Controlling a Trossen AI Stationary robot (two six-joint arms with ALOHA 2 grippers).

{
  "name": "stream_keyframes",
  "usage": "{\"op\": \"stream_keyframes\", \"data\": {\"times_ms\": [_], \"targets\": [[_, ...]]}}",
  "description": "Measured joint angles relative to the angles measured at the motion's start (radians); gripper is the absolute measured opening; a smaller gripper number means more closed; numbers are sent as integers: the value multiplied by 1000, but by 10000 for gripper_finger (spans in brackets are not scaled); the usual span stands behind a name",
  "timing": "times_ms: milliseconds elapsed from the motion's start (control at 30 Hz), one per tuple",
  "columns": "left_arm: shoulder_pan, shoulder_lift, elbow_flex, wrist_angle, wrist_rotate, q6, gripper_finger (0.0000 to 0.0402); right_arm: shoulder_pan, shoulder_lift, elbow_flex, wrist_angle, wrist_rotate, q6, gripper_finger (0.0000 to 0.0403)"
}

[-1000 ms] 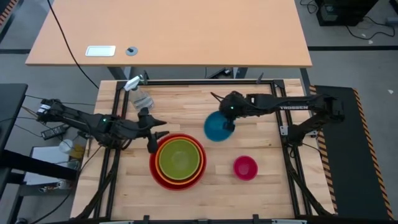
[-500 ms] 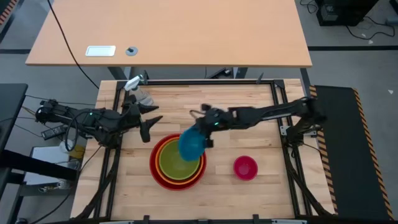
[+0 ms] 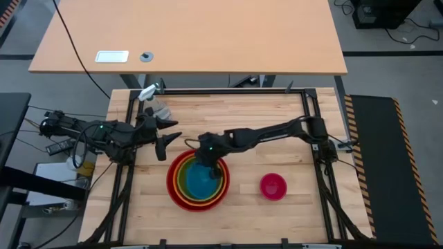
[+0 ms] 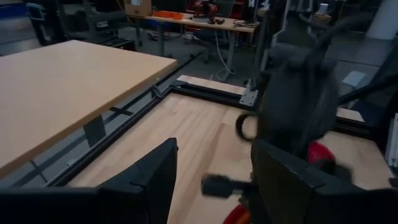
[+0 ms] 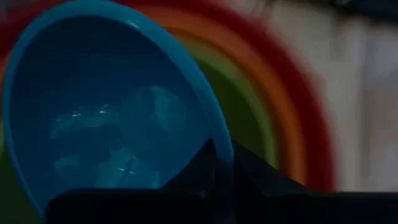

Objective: Nest bowls inside each other
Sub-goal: Stack the blue bowl on top of the green bowl, then stack the pink bowl on top of the blue bowl

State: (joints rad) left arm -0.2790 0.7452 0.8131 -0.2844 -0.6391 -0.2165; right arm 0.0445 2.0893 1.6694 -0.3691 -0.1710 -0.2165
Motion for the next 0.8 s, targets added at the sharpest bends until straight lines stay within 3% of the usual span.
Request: {"op": "stream_keyframes", "data": {"times_ms": [200, 333, 467, 633, 800], "targets": [[4, 1, 0, 4, 5, 24, 208, 11, 17, 5, -49, 7, -74, 92], [17, 1, 0, 3, 5, 29, 208, 16, -34, 5, -42, 14, -75, 154], [19, 1, 0, 0, 5, 28, 208, 24, -121, 7, -103, 86, -74, 197], [1, 1, 0, -9, 8, 20, 208, 66, -194, -63, -288, 162, -50, 217], [-28, 1, 0, -56, 10, -25, 208, 125, -264, -205, -493, 96, 14, 214]]}}
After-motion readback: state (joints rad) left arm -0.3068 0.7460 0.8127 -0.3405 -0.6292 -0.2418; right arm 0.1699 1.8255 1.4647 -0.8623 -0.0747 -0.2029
